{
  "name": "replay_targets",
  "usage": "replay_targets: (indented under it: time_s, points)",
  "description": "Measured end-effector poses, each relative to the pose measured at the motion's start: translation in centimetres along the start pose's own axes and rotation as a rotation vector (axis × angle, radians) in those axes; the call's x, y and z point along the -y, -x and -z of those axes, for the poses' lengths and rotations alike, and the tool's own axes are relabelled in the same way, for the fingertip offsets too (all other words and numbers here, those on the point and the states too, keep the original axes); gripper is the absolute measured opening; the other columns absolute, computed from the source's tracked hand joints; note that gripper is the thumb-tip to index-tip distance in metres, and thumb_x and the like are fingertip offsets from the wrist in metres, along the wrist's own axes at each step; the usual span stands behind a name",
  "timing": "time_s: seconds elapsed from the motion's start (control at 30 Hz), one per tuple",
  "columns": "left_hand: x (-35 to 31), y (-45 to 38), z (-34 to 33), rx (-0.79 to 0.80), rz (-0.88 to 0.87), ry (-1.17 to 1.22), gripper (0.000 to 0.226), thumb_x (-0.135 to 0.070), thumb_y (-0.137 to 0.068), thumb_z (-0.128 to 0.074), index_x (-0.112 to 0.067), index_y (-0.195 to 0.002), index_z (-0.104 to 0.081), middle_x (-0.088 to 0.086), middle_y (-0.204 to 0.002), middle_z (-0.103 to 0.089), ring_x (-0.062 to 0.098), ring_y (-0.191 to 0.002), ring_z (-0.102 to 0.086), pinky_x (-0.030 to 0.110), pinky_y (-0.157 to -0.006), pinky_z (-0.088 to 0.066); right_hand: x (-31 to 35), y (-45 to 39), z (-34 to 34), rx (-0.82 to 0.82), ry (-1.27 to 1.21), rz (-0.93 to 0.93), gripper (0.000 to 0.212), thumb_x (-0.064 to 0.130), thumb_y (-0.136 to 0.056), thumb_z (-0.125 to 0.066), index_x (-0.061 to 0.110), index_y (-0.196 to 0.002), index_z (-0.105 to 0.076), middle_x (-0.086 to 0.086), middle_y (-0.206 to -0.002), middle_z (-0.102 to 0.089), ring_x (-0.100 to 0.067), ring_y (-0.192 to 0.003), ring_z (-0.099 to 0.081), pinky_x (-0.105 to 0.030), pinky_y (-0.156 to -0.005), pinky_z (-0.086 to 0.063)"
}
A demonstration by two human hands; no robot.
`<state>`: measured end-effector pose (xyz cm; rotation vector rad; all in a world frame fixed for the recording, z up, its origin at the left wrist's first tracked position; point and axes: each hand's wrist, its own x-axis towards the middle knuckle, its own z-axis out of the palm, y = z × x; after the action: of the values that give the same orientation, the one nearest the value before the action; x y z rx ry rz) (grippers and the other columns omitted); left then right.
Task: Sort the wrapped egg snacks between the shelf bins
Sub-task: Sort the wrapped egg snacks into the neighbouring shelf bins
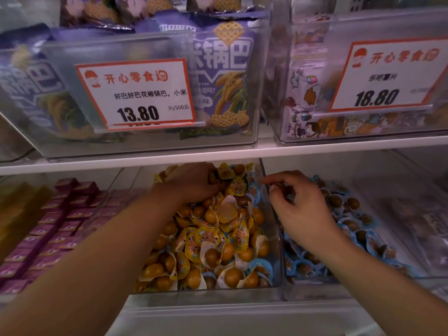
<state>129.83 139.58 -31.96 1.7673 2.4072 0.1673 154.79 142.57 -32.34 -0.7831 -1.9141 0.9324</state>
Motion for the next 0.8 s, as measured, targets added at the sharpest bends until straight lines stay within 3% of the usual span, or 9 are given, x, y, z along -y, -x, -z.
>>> replay_targets:
  time_s: [0.13, 0.27, 0.4, 0.5, 0.57, 0.7, 0.77, 0.8]
  points:
    - [0.9, 0.4, 0.7, 0.071, 0.004, 0.092, 0.048, -0.065, -0.063, -0.058, -0.045, -0.106, -0.057, -0.011, -0.104, -0.065, 0.016, -0.097, -0.063, 0.031, -0.078, -0.049, 0.0, -0.1, -0.2, -0.009, 0.001, -0.005, 0.024, 0.003, -0.092, -0.058, 0.024, -0.094, -0.069, -0.002, -0.100, -0.061, 0.005, -0.088, -0.059, -0.001, -0.072, -0.040]
    - [0.4, 0.4, 0.5, 0.029, 0.041, 0.103, 0.062, -0.060, -0.071, -0.061, -0.046, -0.130, -0.052, -0.006, -0.127, -0.064, 0.019, -0.113, -0.061, 0.034, -0.091, -0.050, 0.0, 0.0, -0.1, -0.012, -0.002, -0.011, 0.025, 0.004, -0.092, -0.058, 0.026, -0.094, -0.068, -0.001, -0.100, -0.060, 0.004, -0.087, -0.059, -0.001, -0.069, -0.041]
    - [-0.4, 1.7, 0.5, -0.073, 0.069, 0.286, 0.035, -0.060, -0.082, -0.066, -0.045, -0.113, -0.065, -0.015, -0.111, -0.067, 0.009, -0.100, -0.062, 0.024, -0.080, -0.044, 0.2, -0.1, 0.1, -0.001, 0.007, -0.016, 0.027, 0.007, -0.092, -0.059, 0.032, -0.092, -0.067, 0.002, -0.102, -0.060, 0.008, -0.088, -0.059, -0.001, -0.072, -0.041]
    - [-1.6, 4.2, 0.9, -0.217, 0.011, 0.437, 0.018, -0.042, -0.087, -0.071, -0.038, -0.104, -0.069, -0.016, -0.099, -0.069, -0.005, -0.082, -0.060, 0.005, -0.072, -0.040, 1.0, -0.3, 0.4, -0.015, -0.008, -0.026, 0.033, 0.006, -0.090, -0.061, 0.038, -0.086, -0.065, 0.001, -0.100, -0.063, 0.008, -0.089, -0.060, -0.001, -0.073, -0.040]
    - [-2.7, 6.3, 1.4, -0.284, -0.019, 0.591, 0.009, -0.029, -0.091, -0.069, -0.034, -0.098, -0.072, -0.015, -0.096, -0.073, -0.006, -0.086, -0.064, 0.000, -0.073, -0.041, 1.8, -0.3, 0.5, -0.053, -0.055, -0.055, 0.033, 0.004, -0.088, -0.062, 0.037, -0.084, -0.066, -0.001, -0.097, -0.066, 0.007, -0.087, -0.061, -0.001, -0.072, -0.041]
    - [-5.5, 10.3, 1.6, -0.378, 0.113, 1.234, 0.019, -0.019, -0.100, -0.055, -0.023, -0.103, -0.074, -0.013, -0.084, -0.073, 0.000, -0.079, -0.065, 0.019, -0.075, -0.047, 4.5, 0.4, 0.7, -0.047, -0.160, -0.085, 0.025, 0.004, -0.087, -0.064, 0.027, -0.087, -0.072, 0.007, -0.083, -0.071, 0.005, -0.074, -0.064, -0.004, -0.064, -0.044]
    - [-7.3, 11.8, 1.5, -0.417, 0.203, 1.505, 0.020, -0.018, -0.101, -0.053, -0.017, -0.099, -0.073, 0.000, -0.086, -0.073, 0.013, -0.084, -0.066, 0.030, -0.080, -0.048, 5.9, 1.4, 0.3, 0.010, -0.298, -0.164, 0.020, 0.007, -0.090, -0.064, 0.023, -0.090, -0.075, 0.006, -0.075, -0.072, -0.003, -0.070, -0.067, -0.014, -0.061, -0.050]
    - [-8.5, 12.6, 1.4, -0.440, 0.216, 1.580, 0.021, -0.018, -0.101, -0.053, -0.018, -0.097, -0.073, 0.003, -0.089, -0.074, 0.019, -0.087, -0.068, 0.034, -0.083, -0.050, 6.3, 2.0, 0.0, 0.049, -0.446, -0.262, 0.018, 0.009, -0.092, -0.062, 0.019, -0.093, -0.076, 0.002, -0.081, -0.075, -0.012, -0.076, -0.070, -0.021, -0.064, -0.055]
